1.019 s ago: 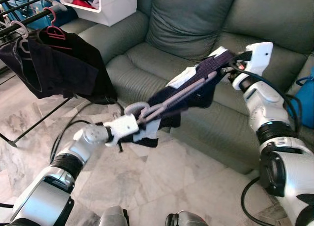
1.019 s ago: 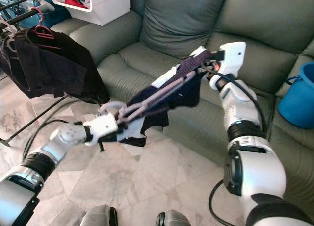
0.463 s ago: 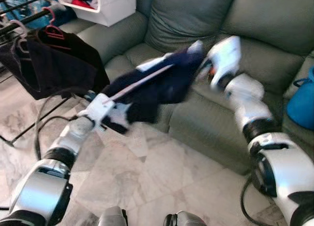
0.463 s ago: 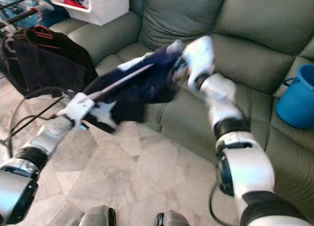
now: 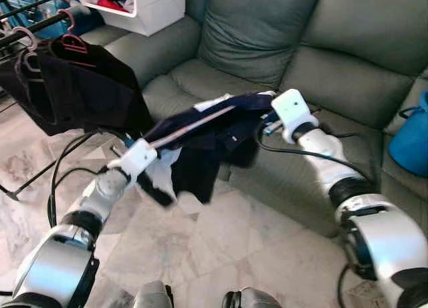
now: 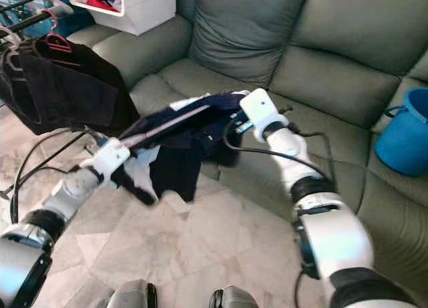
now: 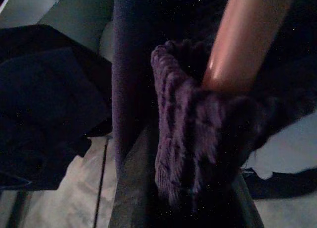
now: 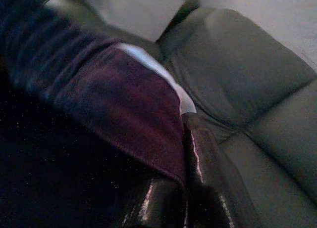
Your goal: Hang hanger
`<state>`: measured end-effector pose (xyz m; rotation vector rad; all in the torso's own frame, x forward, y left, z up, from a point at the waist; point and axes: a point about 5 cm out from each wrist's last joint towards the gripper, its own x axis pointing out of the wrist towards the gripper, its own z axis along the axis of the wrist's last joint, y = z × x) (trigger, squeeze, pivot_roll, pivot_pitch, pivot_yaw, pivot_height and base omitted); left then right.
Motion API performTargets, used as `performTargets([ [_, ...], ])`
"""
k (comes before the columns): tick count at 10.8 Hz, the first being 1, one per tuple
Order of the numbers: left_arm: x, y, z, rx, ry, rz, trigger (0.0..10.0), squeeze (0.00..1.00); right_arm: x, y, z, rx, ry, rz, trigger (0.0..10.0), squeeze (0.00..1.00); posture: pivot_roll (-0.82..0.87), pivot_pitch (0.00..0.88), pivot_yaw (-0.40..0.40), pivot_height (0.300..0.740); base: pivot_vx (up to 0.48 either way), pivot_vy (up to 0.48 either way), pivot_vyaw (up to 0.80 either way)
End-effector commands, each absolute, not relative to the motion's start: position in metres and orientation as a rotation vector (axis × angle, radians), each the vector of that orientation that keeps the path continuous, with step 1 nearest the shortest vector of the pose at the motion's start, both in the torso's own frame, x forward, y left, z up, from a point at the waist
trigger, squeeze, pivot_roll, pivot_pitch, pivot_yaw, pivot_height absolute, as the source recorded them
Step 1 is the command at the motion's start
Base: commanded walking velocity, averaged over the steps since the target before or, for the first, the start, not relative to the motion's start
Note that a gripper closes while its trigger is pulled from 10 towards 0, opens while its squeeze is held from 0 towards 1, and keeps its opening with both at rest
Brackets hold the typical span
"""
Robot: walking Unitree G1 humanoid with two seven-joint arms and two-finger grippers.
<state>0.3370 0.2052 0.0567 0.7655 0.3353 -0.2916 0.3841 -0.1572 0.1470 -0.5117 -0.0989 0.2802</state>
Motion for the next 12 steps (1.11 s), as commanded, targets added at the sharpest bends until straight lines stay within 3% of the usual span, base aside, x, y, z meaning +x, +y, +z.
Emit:
performTargets([
  [1,0.324,0.239,0.045,0.814,0.454,-0.173,0.0,0.0,0.389,-0.176,0.161,-0.423,-0.142,0.117,0.0,0.0,-0.06,0.007,-0.05,0.74,0.0,0.0,0.0],
  [3,0.325,0.228,0.041,0.84,0.452,-0.124,0.0,0.0,0.393,-0.135,0.176,-0.175,-0.223,0.166,0.0,0.0,-0.06,0.0,-0.053,0.74,0.0,0.0,0.0],
  [5,0.33,0.206,0.039,0.727,0.447,-0.121,0.0,0.0,0.382,-0.066,0.181,0.039,-0.258,0.474,0.0,0.0,-0.07,0.0,-0.056,0.74,0.0,0.0,0.0],
  [7,0.335,0.191,0.041,0.597,0.447,-0.119,0.0,0.0,0.353,-0.019,0.151,-0.091,-0.187,0.828,0.0,0.0,-0.07,0.0,-0.058,0.74,0.0,0.0,0.0],
  [9,0.34,0.194,0.046,0.418,0.464,-0.013,0.0,0.0,0.332,-0.015,0.119,-0.296,-0.07,1.036,0.0,0.0,-0.07,0.0,-0.06,0.74,0.0,0.0,0.0],
  [12,0.333,0.232,0.047,0.328,0.505,0.174,0.0,0.0,0.325,-0.043,0.115,-0.324,-0.014,1.058,0.0,0.0,-0.08,0.0,-0.052,0.74,0.0,0.0,0.0],
])
